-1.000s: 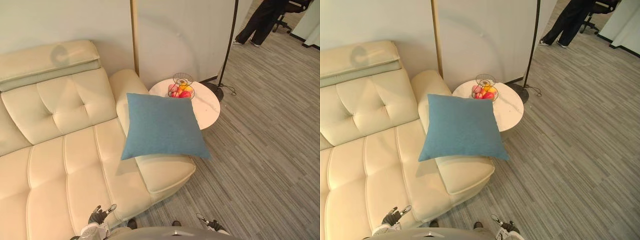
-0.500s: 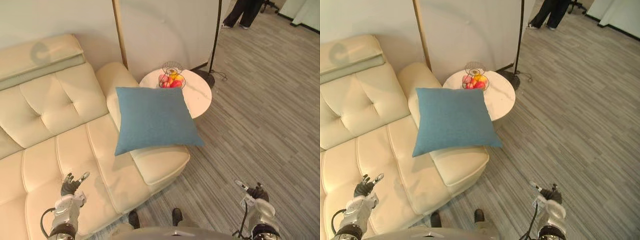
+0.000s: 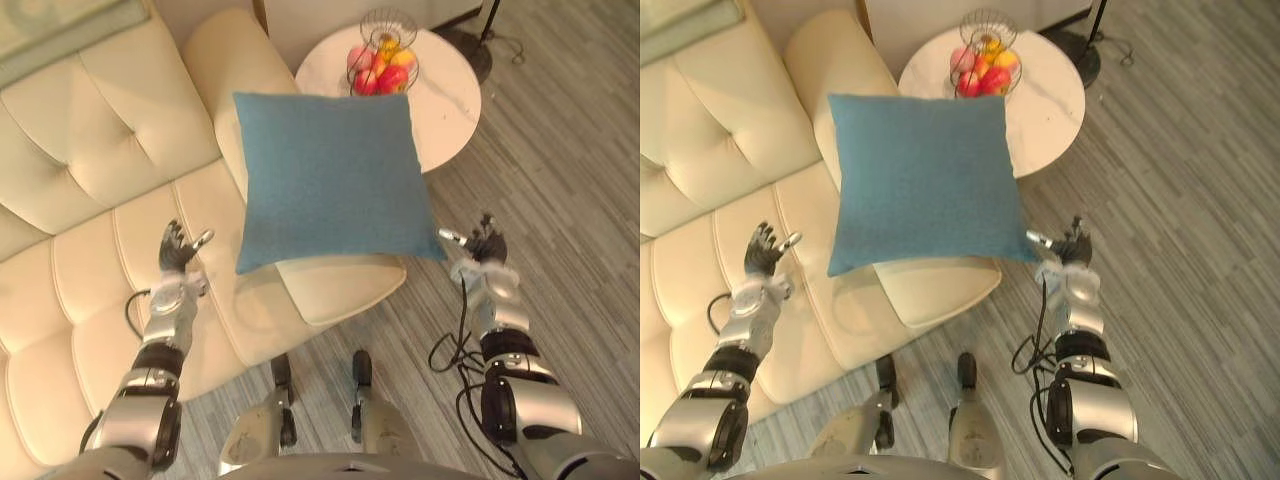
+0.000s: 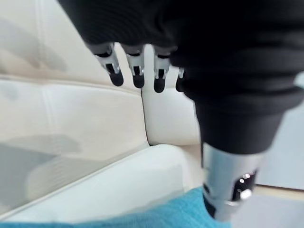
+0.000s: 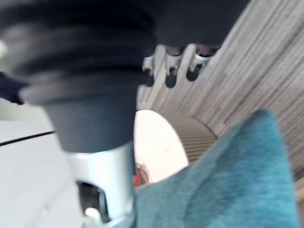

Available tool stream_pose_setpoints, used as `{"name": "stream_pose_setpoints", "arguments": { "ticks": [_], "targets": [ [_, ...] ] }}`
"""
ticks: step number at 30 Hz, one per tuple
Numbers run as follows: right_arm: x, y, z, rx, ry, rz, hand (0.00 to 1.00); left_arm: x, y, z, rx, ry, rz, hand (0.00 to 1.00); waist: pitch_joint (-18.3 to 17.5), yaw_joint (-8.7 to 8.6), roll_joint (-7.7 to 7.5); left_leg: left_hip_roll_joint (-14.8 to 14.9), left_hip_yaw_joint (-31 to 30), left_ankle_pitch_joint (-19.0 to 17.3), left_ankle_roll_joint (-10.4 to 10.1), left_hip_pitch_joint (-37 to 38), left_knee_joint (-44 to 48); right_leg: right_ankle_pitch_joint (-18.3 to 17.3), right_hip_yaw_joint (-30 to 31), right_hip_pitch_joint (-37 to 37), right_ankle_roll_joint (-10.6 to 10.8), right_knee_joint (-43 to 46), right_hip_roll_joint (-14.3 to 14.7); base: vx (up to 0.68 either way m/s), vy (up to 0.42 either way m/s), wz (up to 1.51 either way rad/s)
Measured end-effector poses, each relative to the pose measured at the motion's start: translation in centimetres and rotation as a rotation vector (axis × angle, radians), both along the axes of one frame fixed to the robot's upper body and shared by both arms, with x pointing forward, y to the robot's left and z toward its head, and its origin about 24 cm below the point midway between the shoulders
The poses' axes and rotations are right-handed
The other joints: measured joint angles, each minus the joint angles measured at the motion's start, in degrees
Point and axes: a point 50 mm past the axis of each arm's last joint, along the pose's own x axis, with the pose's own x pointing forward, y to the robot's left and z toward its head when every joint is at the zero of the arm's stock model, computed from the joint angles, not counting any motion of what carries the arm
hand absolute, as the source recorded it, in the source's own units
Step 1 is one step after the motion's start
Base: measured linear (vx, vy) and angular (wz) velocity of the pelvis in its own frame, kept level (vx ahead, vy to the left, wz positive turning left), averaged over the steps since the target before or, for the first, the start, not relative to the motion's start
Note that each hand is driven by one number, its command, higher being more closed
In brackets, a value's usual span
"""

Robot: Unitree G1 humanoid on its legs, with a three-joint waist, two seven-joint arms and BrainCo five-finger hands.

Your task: Pick up cushions and gather them together orderly.

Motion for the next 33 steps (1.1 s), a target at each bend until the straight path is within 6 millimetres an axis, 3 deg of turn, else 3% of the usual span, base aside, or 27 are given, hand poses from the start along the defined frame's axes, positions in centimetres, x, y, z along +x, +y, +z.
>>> {"name": "stream_pose_setpoints", "arguments": {
  "ticks": [4,9,10,14,16,25,29,33],
  "targets": [
    [2.7,2.3,4.3,-0.025,-0.103,0.058,0.0,3.1,-3.2,4.1,0.053,-0.096,-0.106,0.0,3.01,-0.69,0.22,-0.23,-0.02,1.13,0.12,-3.24,0.0,0.99,0.18,-3.16,-0.05,-0.07,-0.25,-0.05,0.02,0.01],
    [4.9,6.1,8.4,-0.078,-0.197,0.173,0.0,4.8,-6.5,6.3,0.075,-0.134,-0.186,0.0,5.01,-1.03,0.42,-0.17,0.3,2.43,-0.48,-6.16,0.0,2.35,0.7,-6.16,-0.22,-0.4,-0.19,-0.05,0.009,-0.04],
    [5.2,6.8,9.1,-0.086,-0.212,0.191,1.0,4.9,-7.0,6.6,0.07,-0.14,-0.19,1.0,5.28,-0.94,0.45,-0.1,0.38,2.7,-0.7,-6.71,0.0,2.72,0.78,-6.75,-0.33,-0.5,-0.14,-0.06,0.003,-0.05],
    [5.7,8.8,10.2,-0.105,-0.235,0.233,1.0,5.5,-7.9,7.7,0.069,-0.155,-0.202,1.0,5.35,-0.84,0.45,0.08,1.46,3.6,-1.44,-8.84,-0.01,4.02,1.73,-8.97,-0.64,-0.93,0.03,-0.05,0.008,-0.07],
    [5.6,9.1,10.7,-0.081,-0.263,0.243,1.0,5.7,-7.8,8.3,0.065,-0.168,-0.19,1.0,5.36,-0.82,0.44,0.11,2.0,4.33,-2.23,-9.43,-0.02,4.71,2.02,-9.69,-0.74,-0.94,0.02,-0.05,0.008,-0.06],
    [4.9,10.4,12.2,-0.033,-0.361,0.307,1.0,6.0,-6.8,10.6,0.057,-0.24,-0.159,1.0,5.38,-0.42,0.4,1.55,2.62,5.14,-1.97,-10.21,-0.03,5.99,2.08,-10.03,-1.5,-1.9,1.46,-0.06,-0.017,-0.02],
    [3.4,10.6,10.7,-0.035,-0.382,0.33,1.0,5.1,-6.9,11.3,0.081,-0.3,-0.178,1.0,5.38,-0.18,0.4,2.08,2.76,5.52,-2.43,-9.16,-0.03,6.05,1.96,-9.06,-1.58,-1.75,1.88,-0.01,-0.015,-0.01],
    [0.8,10.4,6.4,-0.025,-0.315,0.347,1.0,2.9,-7.6,9.3,0.126,-0.307,-0.231,1.0,5.35,-0.55,0.37,2.17,2.83,5.51,-2.43,-5.35,-0.03,5.83,1.39,-4.88,-1.61,-2.0,1.9,0.01,-0.006,0.04]
  ]
}}
